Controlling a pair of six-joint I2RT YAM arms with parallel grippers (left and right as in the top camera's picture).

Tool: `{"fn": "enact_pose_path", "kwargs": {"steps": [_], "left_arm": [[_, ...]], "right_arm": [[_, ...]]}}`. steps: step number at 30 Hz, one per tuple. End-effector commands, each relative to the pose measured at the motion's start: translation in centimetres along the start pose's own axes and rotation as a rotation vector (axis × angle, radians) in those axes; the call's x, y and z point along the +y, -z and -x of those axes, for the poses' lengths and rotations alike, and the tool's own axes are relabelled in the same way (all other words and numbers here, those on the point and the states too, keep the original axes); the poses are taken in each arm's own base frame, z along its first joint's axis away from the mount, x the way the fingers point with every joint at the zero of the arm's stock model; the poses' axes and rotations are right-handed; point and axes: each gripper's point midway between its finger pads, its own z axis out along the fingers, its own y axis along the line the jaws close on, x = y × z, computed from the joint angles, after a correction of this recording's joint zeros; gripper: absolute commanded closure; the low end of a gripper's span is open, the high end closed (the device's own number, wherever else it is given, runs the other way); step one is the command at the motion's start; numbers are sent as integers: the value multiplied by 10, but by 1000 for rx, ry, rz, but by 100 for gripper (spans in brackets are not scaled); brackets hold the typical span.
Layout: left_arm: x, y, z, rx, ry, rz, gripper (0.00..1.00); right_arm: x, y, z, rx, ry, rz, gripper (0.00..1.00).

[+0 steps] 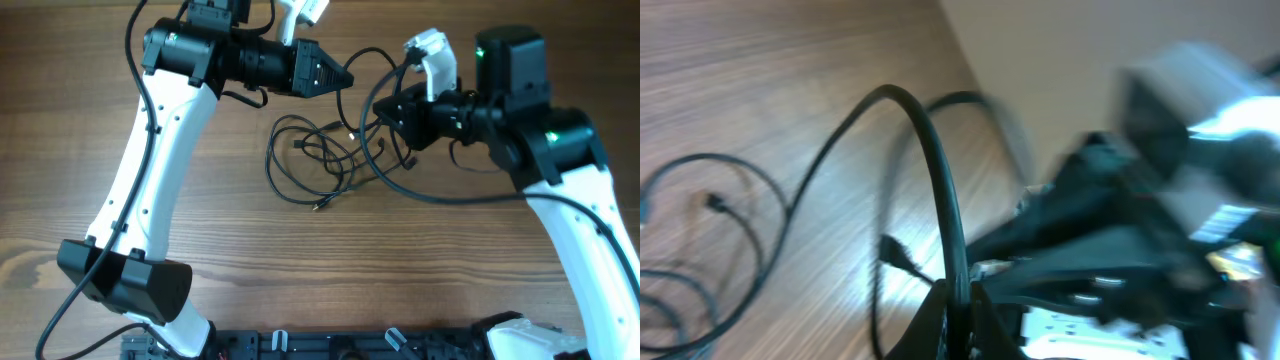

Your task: Untangle cables

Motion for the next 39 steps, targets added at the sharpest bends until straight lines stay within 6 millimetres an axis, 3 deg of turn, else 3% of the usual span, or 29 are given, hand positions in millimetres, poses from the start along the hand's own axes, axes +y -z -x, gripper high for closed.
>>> {"fn": "enact_pose_path", "kwargs": {"steps": [1,6,11,18,22,26,34,39], "left_arm": [[-23,0,-4,25,41,-125,96],[-22,0,-4,24,35,-118,96],[-16,-1,-3,19,35,-87,96],[-11,-1,-2,13,36,-54,96],[-8,-2,-2,11,34,-34,96],[-5,-8,-4,17,22,5,96],[-12,-23,-10,42,-38,18,96],[-19,-31,-11,51,-63,4,96]], "right_arm": [[-16,-23,-4,43,-85,-11,81],[-37,-30,4,14,-258,-15,75],[-41,-18,20,-47,-337,59,70],[-39,-7,28,-69,-400,147,68],[-34,-2,39,-101,-419,202,49],[-30,0,51,-133,-443,236,39],[-31,0,58,-152,-489,244,35],[-38,-18,53,-116,-536,244,38]]}}
